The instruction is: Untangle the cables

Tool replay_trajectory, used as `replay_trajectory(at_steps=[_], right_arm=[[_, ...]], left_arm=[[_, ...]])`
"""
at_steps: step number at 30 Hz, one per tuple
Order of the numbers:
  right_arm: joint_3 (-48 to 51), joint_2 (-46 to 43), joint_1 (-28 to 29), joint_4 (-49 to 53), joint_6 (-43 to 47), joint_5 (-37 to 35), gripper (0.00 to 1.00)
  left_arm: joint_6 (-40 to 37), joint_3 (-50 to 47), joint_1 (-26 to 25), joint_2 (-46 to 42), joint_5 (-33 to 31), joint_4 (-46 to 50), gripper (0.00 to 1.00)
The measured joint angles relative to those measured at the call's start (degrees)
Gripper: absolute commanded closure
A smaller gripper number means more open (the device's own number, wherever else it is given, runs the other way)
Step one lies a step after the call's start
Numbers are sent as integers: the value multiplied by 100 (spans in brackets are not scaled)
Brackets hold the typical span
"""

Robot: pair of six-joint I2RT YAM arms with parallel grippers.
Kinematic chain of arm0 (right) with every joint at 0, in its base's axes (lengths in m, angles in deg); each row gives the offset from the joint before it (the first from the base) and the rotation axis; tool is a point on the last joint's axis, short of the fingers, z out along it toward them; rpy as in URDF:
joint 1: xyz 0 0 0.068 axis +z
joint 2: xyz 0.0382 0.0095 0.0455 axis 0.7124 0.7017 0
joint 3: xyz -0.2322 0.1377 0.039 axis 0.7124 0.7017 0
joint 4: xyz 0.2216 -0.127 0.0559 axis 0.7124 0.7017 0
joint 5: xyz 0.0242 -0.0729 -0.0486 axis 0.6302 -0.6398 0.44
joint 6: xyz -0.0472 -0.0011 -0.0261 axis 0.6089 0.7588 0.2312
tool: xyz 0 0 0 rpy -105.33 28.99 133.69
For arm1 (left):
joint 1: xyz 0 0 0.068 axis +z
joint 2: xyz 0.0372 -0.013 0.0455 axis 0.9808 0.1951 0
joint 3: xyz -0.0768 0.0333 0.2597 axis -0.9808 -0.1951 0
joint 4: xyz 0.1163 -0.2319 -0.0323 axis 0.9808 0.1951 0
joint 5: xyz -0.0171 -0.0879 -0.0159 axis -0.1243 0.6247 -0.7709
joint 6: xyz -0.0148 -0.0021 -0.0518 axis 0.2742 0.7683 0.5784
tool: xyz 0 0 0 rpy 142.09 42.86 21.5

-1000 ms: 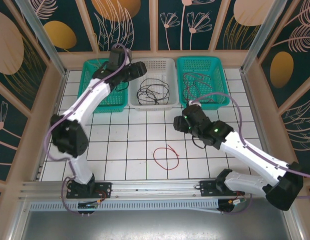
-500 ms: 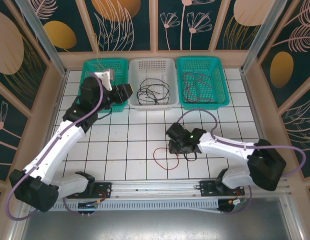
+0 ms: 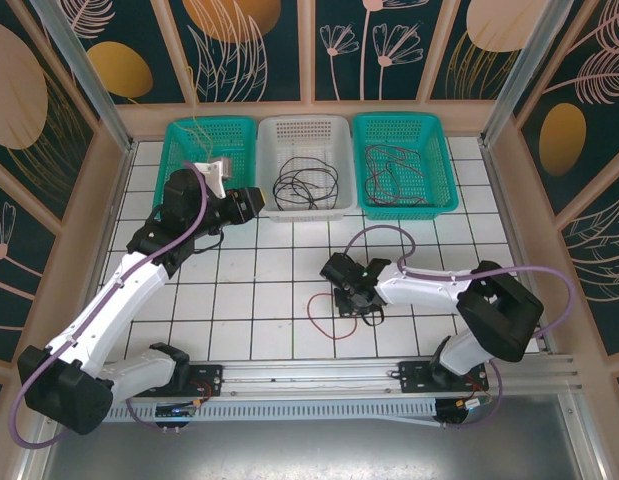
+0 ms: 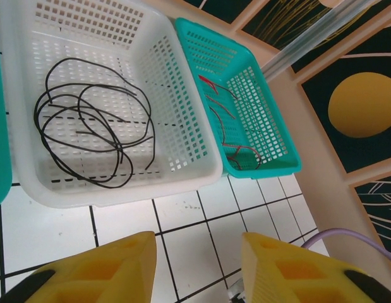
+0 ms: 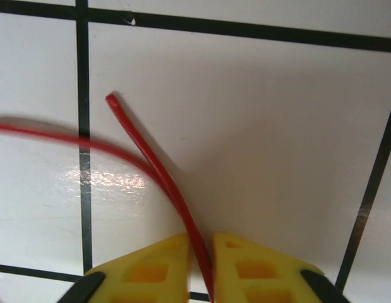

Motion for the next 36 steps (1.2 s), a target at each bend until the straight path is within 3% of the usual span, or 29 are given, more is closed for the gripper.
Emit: replay_trajectory(at_steps=[5,10,15,19,27,36], right_arm=[[-7,-90,24,2,74,-153,100],[-337,-960,140,280,286,-573,100],[-1263,-2153,188,358,723,-968,100],[-1985,-2601,188,332,1222,-1010,100],[-3272,-2277,168,323,2046,-1025,100],[-4330,-1853,50,-2,2549,-942,100]], left_arm=[[-2,0,0,0,63,-46,56],[13,0,0,2,297,-136,48],[144,-2,0,7,990,-570,35],[166,-13,-37,13,1537,-992,25],[286,-79,-94,157,2365,-1792,23],[450,94,-503,44,2734,-2830,23]])
